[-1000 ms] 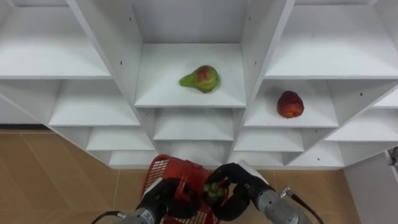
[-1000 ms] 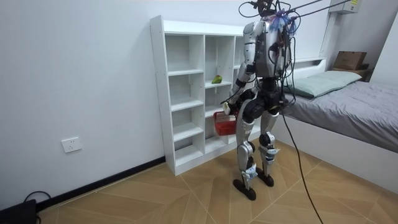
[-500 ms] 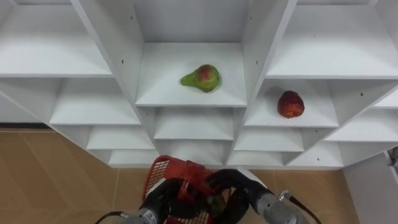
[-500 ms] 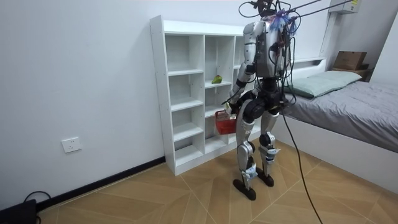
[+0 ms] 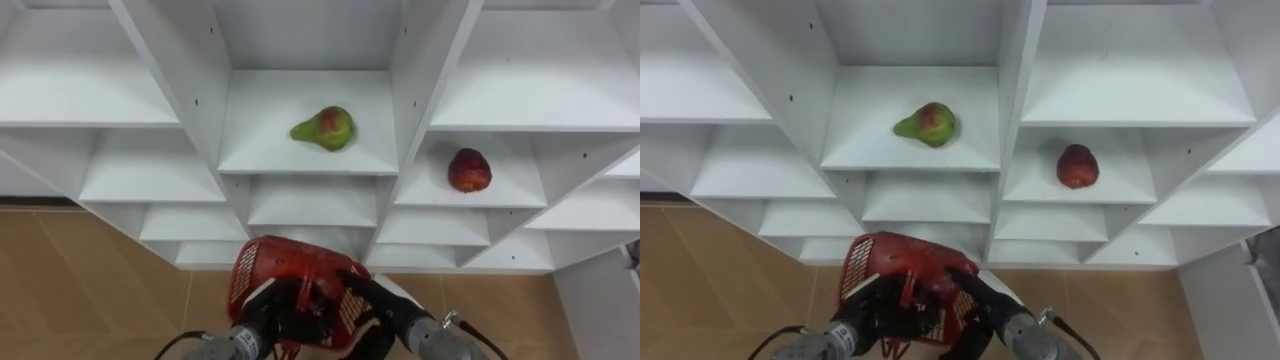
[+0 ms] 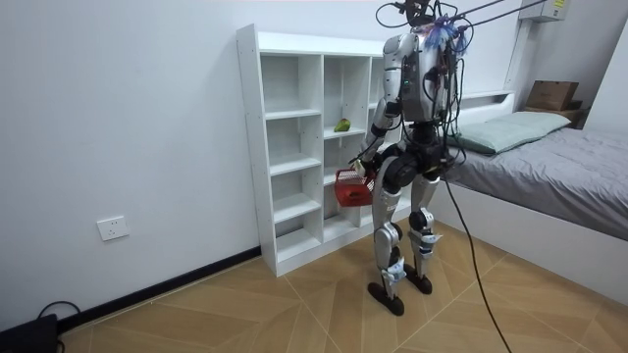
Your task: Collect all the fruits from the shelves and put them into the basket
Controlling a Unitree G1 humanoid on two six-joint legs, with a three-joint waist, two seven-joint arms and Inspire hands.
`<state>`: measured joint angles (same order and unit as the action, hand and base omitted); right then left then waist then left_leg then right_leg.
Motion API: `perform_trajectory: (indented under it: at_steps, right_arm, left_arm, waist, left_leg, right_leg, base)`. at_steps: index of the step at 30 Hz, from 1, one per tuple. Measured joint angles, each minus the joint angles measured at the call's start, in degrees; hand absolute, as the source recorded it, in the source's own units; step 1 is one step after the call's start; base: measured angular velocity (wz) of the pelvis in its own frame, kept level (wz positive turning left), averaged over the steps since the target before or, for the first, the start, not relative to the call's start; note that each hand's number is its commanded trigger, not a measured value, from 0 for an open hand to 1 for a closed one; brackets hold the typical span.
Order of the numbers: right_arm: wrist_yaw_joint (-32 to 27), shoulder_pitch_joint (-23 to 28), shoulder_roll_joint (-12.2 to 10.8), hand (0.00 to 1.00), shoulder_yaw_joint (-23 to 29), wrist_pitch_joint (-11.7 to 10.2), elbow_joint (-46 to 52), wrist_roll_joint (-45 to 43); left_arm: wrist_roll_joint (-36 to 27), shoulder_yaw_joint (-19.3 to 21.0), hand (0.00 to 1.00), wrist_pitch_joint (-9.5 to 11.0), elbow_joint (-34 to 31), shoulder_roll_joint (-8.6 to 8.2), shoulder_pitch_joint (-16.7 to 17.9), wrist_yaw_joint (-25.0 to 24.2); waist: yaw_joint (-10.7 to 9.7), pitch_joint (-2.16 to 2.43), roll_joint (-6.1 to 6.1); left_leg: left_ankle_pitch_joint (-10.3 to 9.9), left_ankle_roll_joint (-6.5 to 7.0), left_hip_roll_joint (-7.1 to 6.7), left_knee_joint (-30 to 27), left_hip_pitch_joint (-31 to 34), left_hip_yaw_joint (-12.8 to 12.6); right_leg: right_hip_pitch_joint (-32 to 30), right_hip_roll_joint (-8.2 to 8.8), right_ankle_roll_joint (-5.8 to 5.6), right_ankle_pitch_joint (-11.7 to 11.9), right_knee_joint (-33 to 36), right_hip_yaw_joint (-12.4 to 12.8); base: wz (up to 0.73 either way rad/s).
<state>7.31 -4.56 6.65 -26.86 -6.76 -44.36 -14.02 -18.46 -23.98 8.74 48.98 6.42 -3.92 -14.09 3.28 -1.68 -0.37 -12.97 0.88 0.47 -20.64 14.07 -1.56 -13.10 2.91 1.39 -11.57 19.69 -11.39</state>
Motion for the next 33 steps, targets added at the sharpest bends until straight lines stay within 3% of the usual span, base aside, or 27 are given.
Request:
perform_trajectory:
  at_steps: [12, 18, 21, 24, 33]
  right_arm:
    - [0.03, 0.02, 0.19, 0.00, -0.34, 0.00, 0.10, -0.03]
    - [0.40, 0.13, 1.08, 0.00, -0.75, 0.03, 1.93, -0.08]
    - [0.61, 0.10, 1.27, 0.00, -0.75, 0.01, 3.16, -0.08]
    - [1.61, 0.41, 1.59, 0.00, -1.24, 0.04, 4.03, -0.06]
    - [4.68, 4.56, 3.93, 0.00, -1.27, 0.60, 17.49, 0.61]
  left_arm:
    - [0.10, -0.43, 1.00, 0.00, 0.08, -0.24, 0.01, 0.76]
    - [0.28, 0.08, 1.00, -0.02, 1.28, 0.09, 0.18, 1.63]
    - [0.46, 0.60, 1.00, -0.02, 1.41, 0.48, 0.24, 2.24]
    - [1.36, 1.90, 1.00, -0.03, 2.37, 1.00, 0.78, 2.62]
    - [2.90, 5.29, 1.00, -0.08, 2.34, 1.99, 4.26, 4.69]
  waist:
    - [0.22, 0.09, 0.29]
    - [0.28, 0.39, 0.39]
    - [0.27, 1.14, -0.07]
    - [0.59, 1.33, -0.54]
    - [1.79, 1.25, -2.24]
  left_leg:
    - [0.01, -0.02, -0.15, 0.36, -0.93, 0.04]
    - [0.05, -0.02, -0.25, 1.28, -2.61, 0.28]
    - [0.19, -0.04, -0.25, 1.71, -3.28, 0.31]
    - [0.32, -0.09, -0.32, 3.26, -5.86, 0.31]
    - [0.49, -0.36, -0.10, 5.06, -9.16, 0.06]
  right_leg:
    - [0.77, -0.07, -0.01, 0.00, -0.15, 0.05]
    - [2.76, -0.18, -0.13, 0.07, -1.30, -0.30]
    - [3.39, -0.20, -0.21, 0.13, -1.85, -0.28]
    - [5.70, -0.42, -0.24, 0.14, -2.92, -0.13]
    - [9.01, -1.01, -0.31, 0.22, -4.98, 0.20]
  base:
    - [0.00]
    - [0.02]
    - [0.00]
    - [-0.01]
    - [-0.02]
